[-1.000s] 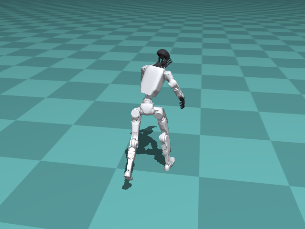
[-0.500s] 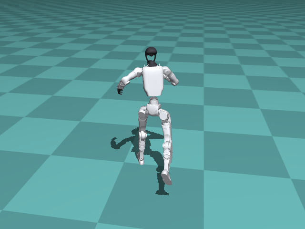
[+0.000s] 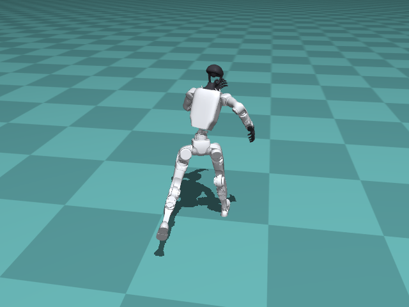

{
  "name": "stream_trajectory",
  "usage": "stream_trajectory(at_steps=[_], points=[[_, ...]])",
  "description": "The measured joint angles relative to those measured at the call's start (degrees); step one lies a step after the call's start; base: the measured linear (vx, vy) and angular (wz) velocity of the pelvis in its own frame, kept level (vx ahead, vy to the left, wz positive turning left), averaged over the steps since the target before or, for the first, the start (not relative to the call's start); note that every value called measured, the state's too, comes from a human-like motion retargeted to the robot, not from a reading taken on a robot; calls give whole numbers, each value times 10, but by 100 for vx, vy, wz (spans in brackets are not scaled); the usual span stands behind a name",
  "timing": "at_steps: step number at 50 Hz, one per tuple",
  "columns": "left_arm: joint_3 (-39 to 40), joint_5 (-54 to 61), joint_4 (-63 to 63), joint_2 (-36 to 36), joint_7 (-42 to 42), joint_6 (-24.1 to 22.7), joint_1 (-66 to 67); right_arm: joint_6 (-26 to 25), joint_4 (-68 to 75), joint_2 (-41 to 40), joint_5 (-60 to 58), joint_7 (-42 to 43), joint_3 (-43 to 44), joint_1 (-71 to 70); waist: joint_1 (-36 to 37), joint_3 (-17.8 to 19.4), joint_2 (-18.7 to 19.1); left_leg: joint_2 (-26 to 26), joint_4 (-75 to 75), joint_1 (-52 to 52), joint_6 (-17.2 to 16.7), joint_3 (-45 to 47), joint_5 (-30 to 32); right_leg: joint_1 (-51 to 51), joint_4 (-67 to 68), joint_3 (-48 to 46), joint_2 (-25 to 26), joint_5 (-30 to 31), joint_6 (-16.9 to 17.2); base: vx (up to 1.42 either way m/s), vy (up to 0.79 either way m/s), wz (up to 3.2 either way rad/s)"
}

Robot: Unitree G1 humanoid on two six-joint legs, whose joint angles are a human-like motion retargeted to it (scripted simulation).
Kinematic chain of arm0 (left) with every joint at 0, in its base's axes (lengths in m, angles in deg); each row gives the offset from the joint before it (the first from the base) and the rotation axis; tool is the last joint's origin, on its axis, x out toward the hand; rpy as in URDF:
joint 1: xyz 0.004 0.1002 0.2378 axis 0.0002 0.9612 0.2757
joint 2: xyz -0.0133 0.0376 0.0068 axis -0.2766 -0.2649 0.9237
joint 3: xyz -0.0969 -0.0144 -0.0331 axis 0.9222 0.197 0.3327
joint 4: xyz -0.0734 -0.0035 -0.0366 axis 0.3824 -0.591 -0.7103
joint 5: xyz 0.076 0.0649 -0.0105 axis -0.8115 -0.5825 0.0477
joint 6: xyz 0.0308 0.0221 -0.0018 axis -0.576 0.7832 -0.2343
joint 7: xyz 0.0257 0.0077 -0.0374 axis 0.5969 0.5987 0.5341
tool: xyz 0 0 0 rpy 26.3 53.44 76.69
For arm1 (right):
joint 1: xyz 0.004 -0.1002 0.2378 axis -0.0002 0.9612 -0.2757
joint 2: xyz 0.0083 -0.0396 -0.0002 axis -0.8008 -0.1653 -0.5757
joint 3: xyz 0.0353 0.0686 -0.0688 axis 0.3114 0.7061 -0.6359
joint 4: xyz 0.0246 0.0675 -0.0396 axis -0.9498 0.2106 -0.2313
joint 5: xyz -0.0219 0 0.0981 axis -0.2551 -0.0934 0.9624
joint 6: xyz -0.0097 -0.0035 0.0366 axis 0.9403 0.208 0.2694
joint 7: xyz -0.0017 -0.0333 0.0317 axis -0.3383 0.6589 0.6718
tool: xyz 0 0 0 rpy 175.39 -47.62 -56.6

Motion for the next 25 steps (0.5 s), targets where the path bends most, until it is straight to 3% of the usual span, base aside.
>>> stream_trajectory(at_steps=[2, 5, 7, 9, 10, 12, 14, 15, 18, 20, 22, 25], points=[[42, 3, -33, 19, 3, 19, 129, 8, 26, -19, -17, 55, -57, -89, 49, 24, 10, -1, 206, -50, 49, 22, -55, 4, 114, 27, 1, -28, -27, 159, -48, -95], [110, 22, -140, 47, 47, 53, 370, 14, 63, -53, -107, 142, -163, -316, 128, 55, 23, 36, 457, -159, 125, 71, -148, -20, 345, 52, 17, -194, -97, 149, -48, -80], [168, 24, -185, 35, 17, 77, 541, 12, 51, -105, -147, 152, -232, -486, 180, 30, 2, -12, 543, -267, 139, 105, -180, -3, 384, 59, 5, -240, -126, 146, -35, -26], [208, 47, -172, -12, -5, 87, 687, 15, -3, -165, -130, 171, -274, -598, 265, -13, -24, -69, 551, -380, 137, 160, -188, 31, 365, 70, -5, -247, -147, 147, -23, -27], [221, 66, -154, -44, -10, 88, 749, 19, -40, -189, -115, 186, -291, -639, 317, -34, -37, -84, 533, -434, 138, 193, -185, 52, 344, 76, -8, -237, -152, 150, -17, -37], [254, 93, -117, -114, -25, 94, 846, 24, -123, -191, -91, 196, -315, -692, 427, -72, -60, -59, 438, -504, 154, 271, -164, 110, 269, 84, -7, -168, -142, 154, -11, -38], [313, 106, -96, -155, -62, 103, 941, 30, -191, -171, -66, 181, -335, -738, 516, -104, -85, -29, 284, -525, 156, 350, -136, 172, 185, 94, -7, -57, -118, 160, -3, -46], [355, 114, -89, -165, -85, 108, 995, 33, -219, -162, -53, 169, -344, -760, 552, -116, -100, -20, 187, -520, 149, 388, -121, 202, 145, 103, -9, 8, -105, 165, 3, -61], [472, 126, -96, -128, -136, 106, 1118, 57, -248, -179, -41, 154, -372, -816, 603, -126, -116, -37, -187, -432, 81, 450, -78, 302, 71, 134, 11, 147, -66, 170, 11, -62], [517, 117, -114, -103, -150, 106, 1140, 69, -249, -204, -44, 166, -381, -816, 610, -119, -97, -39, -367, -374, 32, 417, -82, 369, 84, 153, 50, 163, -62, 173, 19, -27], [531, 83, -146, -93, -154, 114, 1109, 68, -237, -218, -49, 165, -380, -778, 599, -103, -80, -32, -415, -334, 14, 345, -100, 390, 207, 144, 75, 126, -79, 169, 20, 20], [509, 22, -216, -94, -126, 119, 998, 38, -181, -226, -64, 120, -381, -706, 568, -76, -92, -33, -346, -311, 39, 255, -56, 323, 534, 80, 26, 35, -148, 154, 13, 34]])
